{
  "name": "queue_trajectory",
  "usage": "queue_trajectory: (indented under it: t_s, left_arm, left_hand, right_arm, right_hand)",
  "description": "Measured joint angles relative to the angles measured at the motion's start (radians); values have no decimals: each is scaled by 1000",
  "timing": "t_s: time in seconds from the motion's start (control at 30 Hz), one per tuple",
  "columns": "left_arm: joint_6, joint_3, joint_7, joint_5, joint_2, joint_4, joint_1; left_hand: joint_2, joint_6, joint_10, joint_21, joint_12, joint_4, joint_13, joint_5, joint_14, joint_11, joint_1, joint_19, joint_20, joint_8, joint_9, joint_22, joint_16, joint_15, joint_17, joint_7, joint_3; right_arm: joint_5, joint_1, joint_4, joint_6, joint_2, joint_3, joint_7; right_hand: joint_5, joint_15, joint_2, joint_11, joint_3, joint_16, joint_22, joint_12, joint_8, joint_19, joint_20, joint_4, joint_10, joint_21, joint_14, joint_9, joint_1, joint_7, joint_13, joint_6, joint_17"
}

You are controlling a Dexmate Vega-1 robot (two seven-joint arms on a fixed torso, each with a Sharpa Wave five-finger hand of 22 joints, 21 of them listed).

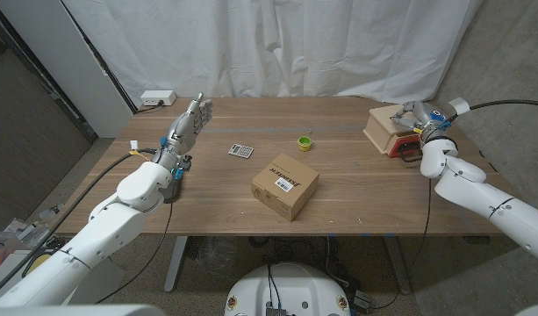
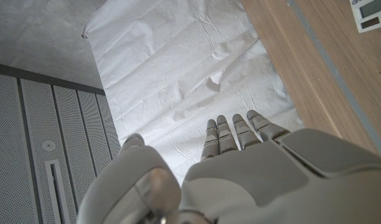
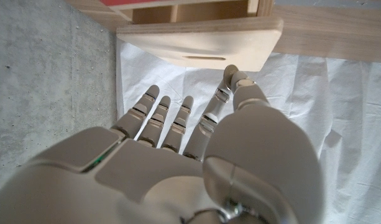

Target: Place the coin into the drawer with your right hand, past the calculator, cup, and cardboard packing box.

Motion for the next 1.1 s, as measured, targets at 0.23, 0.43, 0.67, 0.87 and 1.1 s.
queue_trajectory:
  t_s: [0.23,0.43,0.67,0.87,1.1]
  left_arm:
    - [3,0,2,1,0,-7,1]
    - [8,-2,11,3,0,-12,10]
    - [8,-4,16,4,-4,-15,17]
    - [8,-5,21,5,-6,-16,21]
    - [10,-5,21,5,-9,-16,19]
  left_hand:
    - [4,0,0,0,0,0,0,0,0,0,4,0,0,0,0,0,0,0,0,0,0]
    - [4,4,0,0,0,0,0,0,0,0,4,0,0,0,0,0,0,0,0,4,0]
    - [4,4,0,0,0,0,0,0,0,0,4,0,0,0,0,0,0,0,0,4,0]
    - [4,9,0,0,0,-4,0,0,0,0,4,0,0,0,0,0,0,0,0,-2,-4]
    - [4,9,0,0,0,-4,0,0,0,0,4,0,0,0,0,0,0,0,0,-2,-4]
  right_arm:
    - [6,6,7,-7,0,-7,-4]
    - [6,25,30,-7,-2,-28,-4]
    - [9,34,43,-4,-3,-37,-4]
    - [13,39,54,-1,-5,-42,-4]
    - [24,39,62,-1,-7,-44,-7]
  right_hand:
    - [0,0,4,0,-4,0,0,-7,-4,0,0,4,0,0,0,0,-4,-5,0,-5,0]
    - [-7,0,4,6,-4,0,0,-9,-4,0,0,4,-6,0,0,0,-4,-11,0,-11,0]
    - [-12,0,9,11,-9,0,0,-15,-39,0,0,8,-11,-4,0,3,-10,-24,0,-73,0]
    - [-18,0,13,21,-17,0,0,-22,-69,0,0,9,-21,-4,0,2,-13,-22,0,-128,0]
    - [-22,0,13,27,-17,0,0,-22,-85,0,0,8,-27,-8,0,2,-13,-22,0,-161,0]
